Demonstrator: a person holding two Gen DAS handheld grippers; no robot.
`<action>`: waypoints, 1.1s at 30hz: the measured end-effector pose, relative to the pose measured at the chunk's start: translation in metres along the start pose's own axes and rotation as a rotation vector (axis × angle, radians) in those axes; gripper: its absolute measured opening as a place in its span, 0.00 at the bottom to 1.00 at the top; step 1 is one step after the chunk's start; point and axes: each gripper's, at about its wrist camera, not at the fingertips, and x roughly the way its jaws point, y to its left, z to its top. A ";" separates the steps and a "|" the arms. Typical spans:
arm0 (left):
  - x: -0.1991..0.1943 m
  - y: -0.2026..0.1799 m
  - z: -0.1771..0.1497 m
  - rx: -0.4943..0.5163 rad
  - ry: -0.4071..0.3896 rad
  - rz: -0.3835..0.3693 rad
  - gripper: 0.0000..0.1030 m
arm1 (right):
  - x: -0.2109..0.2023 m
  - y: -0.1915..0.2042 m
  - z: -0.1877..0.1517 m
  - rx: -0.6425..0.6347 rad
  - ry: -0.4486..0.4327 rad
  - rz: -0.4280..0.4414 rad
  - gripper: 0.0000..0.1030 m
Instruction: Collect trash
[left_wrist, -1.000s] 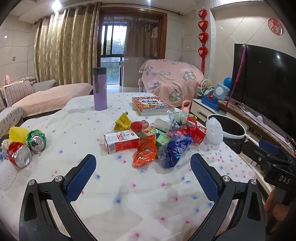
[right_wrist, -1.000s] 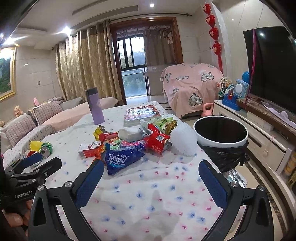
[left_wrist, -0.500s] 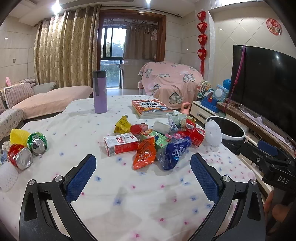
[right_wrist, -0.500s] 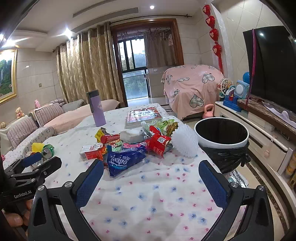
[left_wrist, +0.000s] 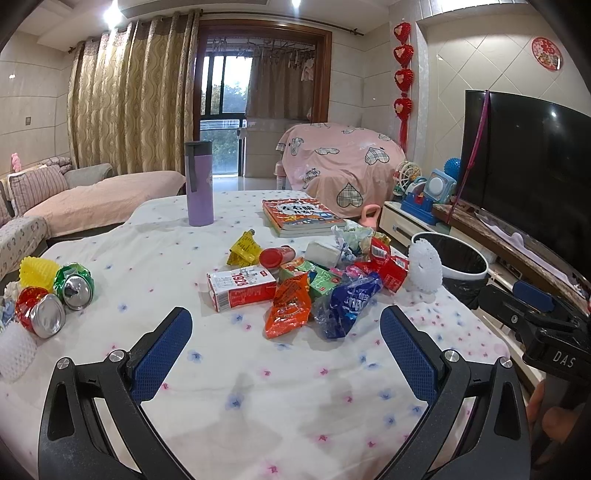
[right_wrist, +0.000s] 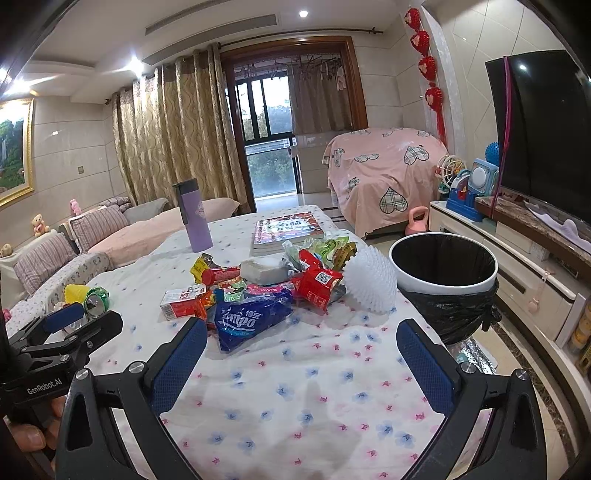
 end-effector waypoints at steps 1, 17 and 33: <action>0.000 0.000 0.000 0.000 0.001 -0.001 1.00 | 0.000 0.000 0.000 0.001 0.001 0.001 1.00; 0.009 0.004 0.000 -0.012 0.035 -0.004 1.00 | 0.005 0.000 -0.002 0.012 0.016 0.023 1.00; 0.067 0.024 0.010 -0.035 0.181 -0.018 0.99 | 0.063 -0.010 0.000 0.178 0.179 0.179 0.91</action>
